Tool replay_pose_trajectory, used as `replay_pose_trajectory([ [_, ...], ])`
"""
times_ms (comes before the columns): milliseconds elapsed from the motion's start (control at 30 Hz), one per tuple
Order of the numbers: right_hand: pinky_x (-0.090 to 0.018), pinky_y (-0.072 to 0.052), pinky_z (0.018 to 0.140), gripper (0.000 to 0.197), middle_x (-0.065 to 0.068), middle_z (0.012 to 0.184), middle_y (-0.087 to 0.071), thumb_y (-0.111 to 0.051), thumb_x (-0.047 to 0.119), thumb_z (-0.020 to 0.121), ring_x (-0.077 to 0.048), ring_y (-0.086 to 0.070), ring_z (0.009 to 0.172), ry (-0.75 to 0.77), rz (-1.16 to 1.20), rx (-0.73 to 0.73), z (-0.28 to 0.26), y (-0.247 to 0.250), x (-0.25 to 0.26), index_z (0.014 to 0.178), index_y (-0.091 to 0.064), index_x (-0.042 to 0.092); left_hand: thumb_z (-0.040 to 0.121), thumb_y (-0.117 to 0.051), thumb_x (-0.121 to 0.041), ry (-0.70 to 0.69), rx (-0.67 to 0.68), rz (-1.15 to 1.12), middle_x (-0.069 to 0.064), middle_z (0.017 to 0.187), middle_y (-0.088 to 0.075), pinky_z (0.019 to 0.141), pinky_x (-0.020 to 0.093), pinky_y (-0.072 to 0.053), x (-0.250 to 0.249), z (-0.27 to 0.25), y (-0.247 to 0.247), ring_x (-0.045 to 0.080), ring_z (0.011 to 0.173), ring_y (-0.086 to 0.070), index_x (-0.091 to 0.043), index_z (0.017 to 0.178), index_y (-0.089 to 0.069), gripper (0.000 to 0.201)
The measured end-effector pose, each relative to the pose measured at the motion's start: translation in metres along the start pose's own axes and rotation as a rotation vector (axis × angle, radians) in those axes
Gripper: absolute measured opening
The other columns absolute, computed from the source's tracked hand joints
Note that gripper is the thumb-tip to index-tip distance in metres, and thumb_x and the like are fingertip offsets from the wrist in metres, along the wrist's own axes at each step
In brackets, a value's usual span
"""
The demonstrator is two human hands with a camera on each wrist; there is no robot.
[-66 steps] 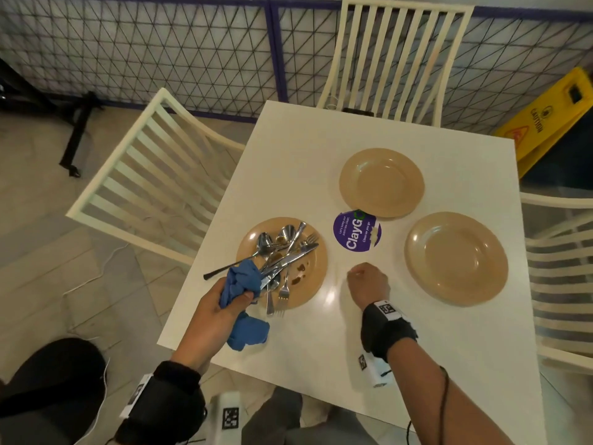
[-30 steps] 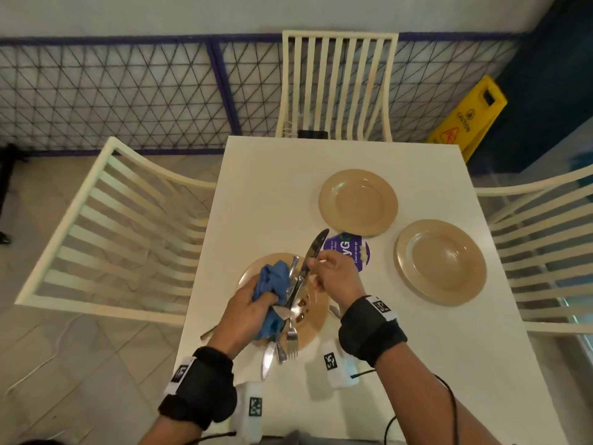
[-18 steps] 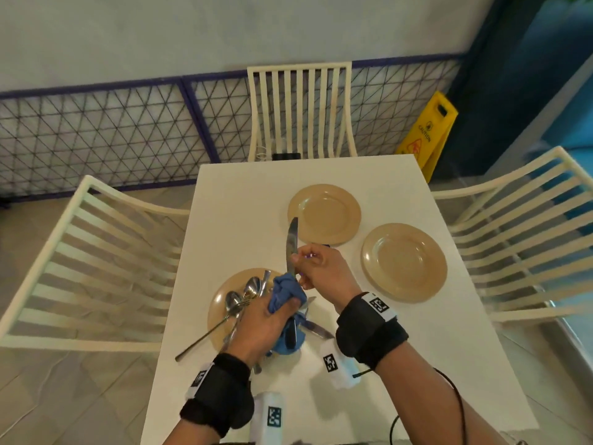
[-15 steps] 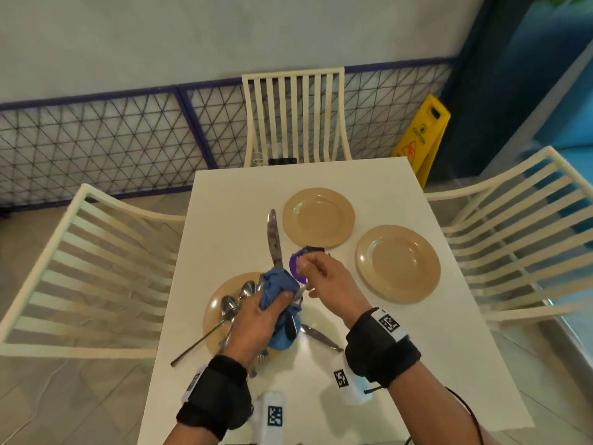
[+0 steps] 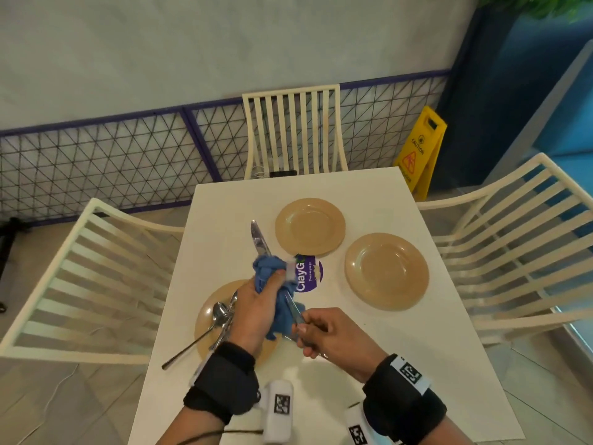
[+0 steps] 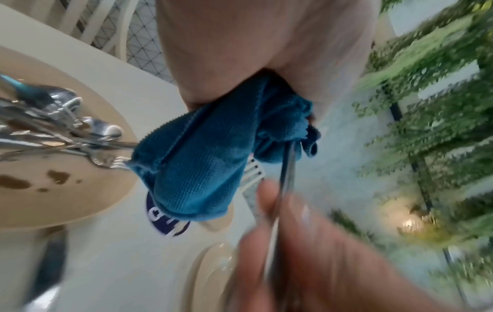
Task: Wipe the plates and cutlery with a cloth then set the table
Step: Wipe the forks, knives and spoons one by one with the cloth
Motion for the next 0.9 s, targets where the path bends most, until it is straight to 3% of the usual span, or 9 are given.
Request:
replay_pose_trajectory([
  [67,-0.028,-0.05,0.067,0.021,-0.003,0.075,-0.064,-0.056,0.016,0.1,-0.015,-0.057,0.067,0.0,-0.013,0.019,-0.01,0.002,-0.001,0.092,-0.066,0.0,0.094,-0.067,-0.031,-0.062,-0.066,-0.052,0.008,0.087,-0.077,0.068,0.03,-0.054,-0.023,0.018,0.011,0.022,0.086,-0.072,-0.003,0.103,-0.071,0.029],
  [167,-0.027,-0.05,0.065,0.021,-0.003,0.075,-0.064,-0.055,0.017,0.101,-0.015,-0.057,0.066,0.036,-0.013,0.007,-0.015,0.008,0.006,0.095,-0.067,0.0,0.094,-0.069,-0.03,-0.13,-0.064,-0.13,0.011,0.092,-0.073,0.072,0.032,-0.054,-0.049,0.027,0.009,0.022,0.082,-0.069,-0.007,0.102,-0.072,0.025],
  [267,-0.031,-0.048,0.065,0.019,-0.005,0.072,-0.06,-0.054,0.013,0.101,-0.018,-0.055,0.064,0.072,0.027,-0.028,-0.012,0.017,0.018,0.093,-0.065,-0.001,0.098,-0.064,-0.032,-0.096,-0.019,-0.096,0.002,0.084,-0.075,0.06,0.023,-0.053,-0.037,0.007,-0.017,0.011,0.071,-0.071,-0.013,0.1,-0.071,0.021],
  [333,-0.035,-0.048,0.066,0.02,-0.006,0.073,-0.059,-0.053,0.012,0.102,-0.018,-0.054,0.065,0.082,0.038,-0.029,-0.015,0.021,0.022,0.088,-0.062,0.001,0.098,-0.062,-0.033,-0.092,-0.014,-0.006,0.003,0.083,-0.076,0.054,0.022,-0.054,-0.028,-0.013,-0.032,0.014,0.07,-0.072,-0.014,0.098,-0.071,0.02],
  [433,-0.03,-0.048,0.065,0.02,-0.001,0.073,-0.06,-0.052,0.014,0.102,-0.015,-0.055,0.064,0.067,-0.014,-0.008,-0.028,0.027,0.017,0.09,-0.064,0.003,0.096,-0.066,-0.031,-0.121,-0.036,-0.036,0.009,0.091,-0.077,0.081,0.04,-0.06,-0.038,-0.007,-0.029,0.027,0.09,-0.073,-0.015,0.095,-0.073,0.018],
  [533,-0.027,-0.048,0.064,0.021,0.0,0.073,-0.063,-0.053,0.015,0.101,-0.014,-0.055,0.063,0.044,-0.042,0.0,-0.039,0.034,0.011,0.095,-0.066,0.001,0.096,-0.067,-0.032,-0.16,-0.129,-0.079,0.01,0.094,-0.077,0.091,0.05,-0.058,-0.059,0.02,-0.01,0.034,0.096,-0.072,-0.02,0.09,-0.075,0.015],
  [600,-0.026,-0.047,0.063,0.02,-0.001,0.072,-0.063,-0.053,0.014,0.1,-0.015,-0.055,0.063,0.042,-0.057,-0.021,-0.039,0.041,0.013,0.095,-0.068,0.003,0.095,-0.069,-0.034,-0.167,-0.127,-0.161,0.011,0.098,-0.078,0.093,0.055,-0.057,-0.061,0.02,-0.014,0.036,0.1,-0.073,-0.024,0.089,-0.078,0.015],
  [733,-0.026,-0.049,0.064,0.019,-0.006,0.074,-0.062,-0.053,0.013,0.101,-0.015,-0.056,0.064,0.025,-0.007,-0.039,-0.038,0.045,0.014,0.096,-0.068,0.002,0.096,-0.064,-0.039,-0.093,-0.057,-0.094,0.002,0.09,-0.078,0.074,0.039,-0.057,-0.036,-0.005,-0.043,0.024,0.088,-0.075,-0.019,0.096,-0.073,0.021],
  [900,-0.026,-0.05,0.065,0.019,0.002,0.07,-0.062,-0.052,0.014,0.102,-0.014,-0.057,0.064,0.012,-0.009,0.006,-0.045,0.045,0.01,0.097,-0.069,0.006,0.095,-0.068,-0.034,-0.116,-0.152,-0.127,0.01,0.096,-0.077,0.095,0.052,-0.056,-0.048,0.015,-0.023,0.033,0.1,-0.072,-0.018,0.094,-0.074,0.017],
])
Point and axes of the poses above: each hand's wrist, its own z-axis towards the middle knuckle, its own y-axis out of the back of the hand, x = y × z, the point moved 10 cm from there along z, towards the middle knuckle
